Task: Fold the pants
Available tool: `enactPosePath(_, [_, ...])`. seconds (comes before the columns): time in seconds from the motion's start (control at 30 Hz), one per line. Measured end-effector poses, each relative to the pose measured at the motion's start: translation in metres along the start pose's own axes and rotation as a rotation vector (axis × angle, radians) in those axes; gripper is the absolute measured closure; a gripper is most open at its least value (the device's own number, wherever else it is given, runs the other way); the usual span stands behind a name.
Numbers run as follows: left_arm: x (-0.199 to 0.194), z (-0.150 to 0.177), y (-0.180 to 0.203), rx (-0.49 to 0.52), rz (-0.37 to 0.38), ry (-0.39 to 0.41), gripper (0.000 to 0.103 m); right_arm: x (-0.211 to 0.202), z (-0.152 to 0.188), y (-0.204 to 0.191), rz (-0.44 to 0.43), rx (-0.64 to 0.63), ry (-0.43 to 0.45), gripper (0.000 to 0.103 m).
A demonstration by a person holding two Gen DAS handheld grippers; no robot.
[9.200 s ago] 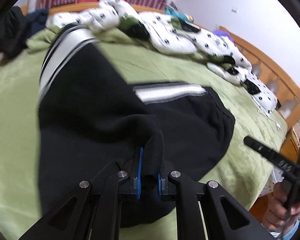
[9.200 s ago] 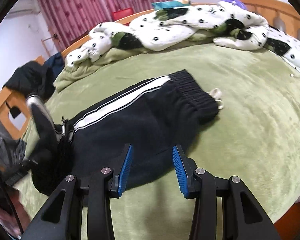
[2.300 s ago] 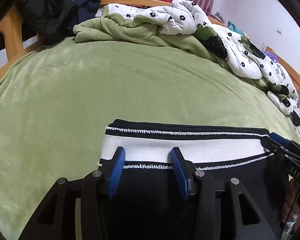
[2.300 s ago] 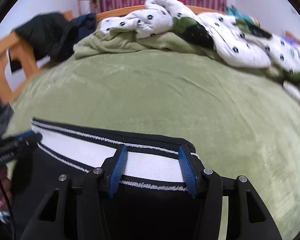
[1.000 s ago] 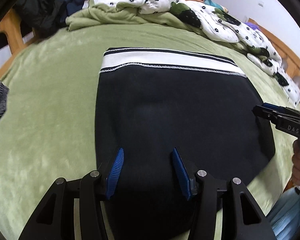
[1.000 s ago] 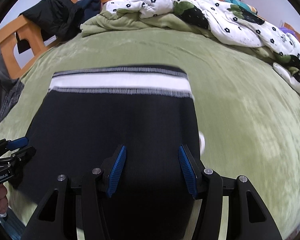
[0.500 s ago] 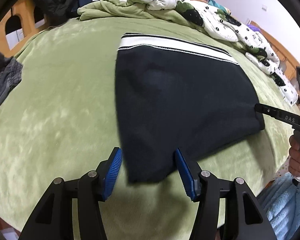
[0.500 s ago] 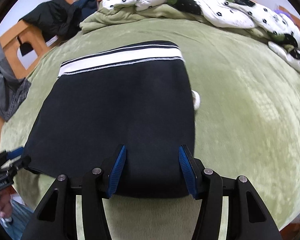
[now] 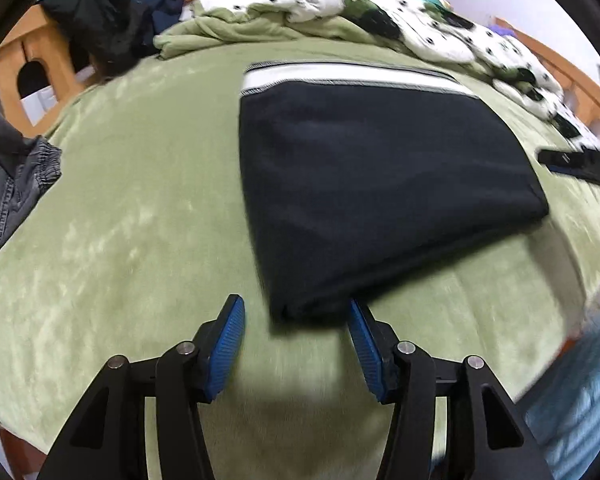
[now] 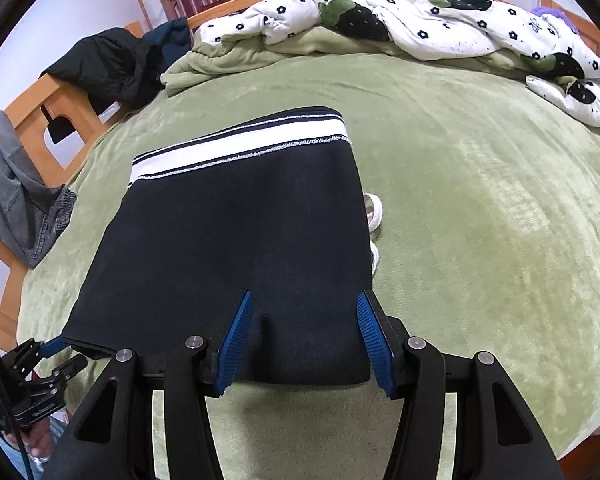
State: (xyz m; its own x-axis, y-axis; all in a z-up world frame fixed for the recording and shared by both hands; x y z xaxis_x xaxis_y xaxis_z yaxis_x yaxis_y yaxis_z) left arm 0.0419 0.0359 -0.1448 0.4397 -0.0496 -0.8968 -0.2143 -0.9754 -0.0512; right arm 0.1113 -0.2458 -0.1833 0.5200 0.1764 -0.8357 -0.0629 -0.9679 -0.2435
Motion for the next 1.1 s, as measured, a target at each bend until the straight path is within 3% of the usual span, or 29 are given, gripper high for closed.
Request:
enactPosePath(0.07, [0.005, -0.004, 0.000, -0.028, 0.017, 0.006, 0.089, 0.000, 0.000, -0.002, 0.004, -0.010, 0.003, 0.049])
enactPosePath(0.1, [-0.001, -0.007, -0.002, -0.033, -0.001, 0.045, 0.089, -0.001, 0.000, -0.003, 0.006, -0.012, 0.004, 0.049])
enactPosePath(0.17, [-0.012, -0.007, -0.004, -0.028, -0.010, 0.093, 0.089, -0.001, 0.001, -0.004, 0.007, -0.021, 0.004, 0.049])
enactPosePath(0.27, [0.009, 0.005, -0.006, -0.008, -0.049, 0.004, 0.088, 0.001, 0.003, -0.004, 0.009, -0.028, 0.000, 0.049])
enactPosePath(0.37, [0.000, 0.007, 0.000, 0.011, -0.055, 0.010, 0.083, 0.013, 0.008, -0.001, 0.024, -0.043, -0.048, 0.049])
enactPosePath(0.43, [-0.018, 0.004, 0.001, 0.016, 0.000, 0.036, 0.083, 0.017, 0.011, 0.001, 0.056, -0.067, -0.062, 0.050])
enactPosePath(0.57, [-0.055, -0.001, -0.007, -0.041, 0.088, 0.137, 0.077, 0.003, 0.005, 0.008, 0.046, -0.065, 0.016, 0.051])
enactPosePath(0.7, [-0.055, -0.026, -0.011, -0.102, 0.131, 0.199, 0.066, -0.002, -0.005, 0.010, 0.011, -0.031, 0.073, 0.051])
enactPosePath(0.8, [-0.029, -0.044, -0.002, -0.136, 0.151, 0.147, 0.066, 0.015, -0.008, 0.003, 0.038, -0.057, 0.050, 0.051])
enactPosePath(0.9, [0.010, -0.033, 0.003, -0.127, 0.071, 0.032, 0.066, 0.041, 0.006, 0.000, 0.124, -0.117, -0.024, 0.052])
enactPosePath(1.0, [0.012, -0.019, 0.010, -0.096, 0.016, 0.042, 0.066, 0.041, 0.011, 0.001, 0.123, -0.117, -0.042, 0.052])
enactPosePath(1.1, [0.007, -0.016, 0.010, -0.092, 0.025, 0.025, 0.066, 0.039, 0.012, 0.008, 0.099, -0.070, -0.075, 0.052])
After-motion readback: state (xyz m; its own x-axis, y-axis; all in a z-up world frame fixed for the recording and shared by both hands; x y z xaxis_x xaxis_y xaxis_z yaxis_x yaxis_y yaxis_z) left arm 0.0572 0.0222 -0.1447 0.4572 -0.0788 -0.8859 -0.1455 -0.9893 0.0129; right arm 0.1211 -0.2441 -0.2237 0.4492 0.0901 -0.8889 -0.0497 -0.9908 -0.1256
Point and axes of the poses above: each gripper's, at about its wrist camera, not at the fingertips, and x roughly the way its jaws point, y to its right, z to its underside, the point moved 5 cm from there along x, roughly the way its jaws point, and after that the axes turned 1 degree about x, right-handed, at the moved point
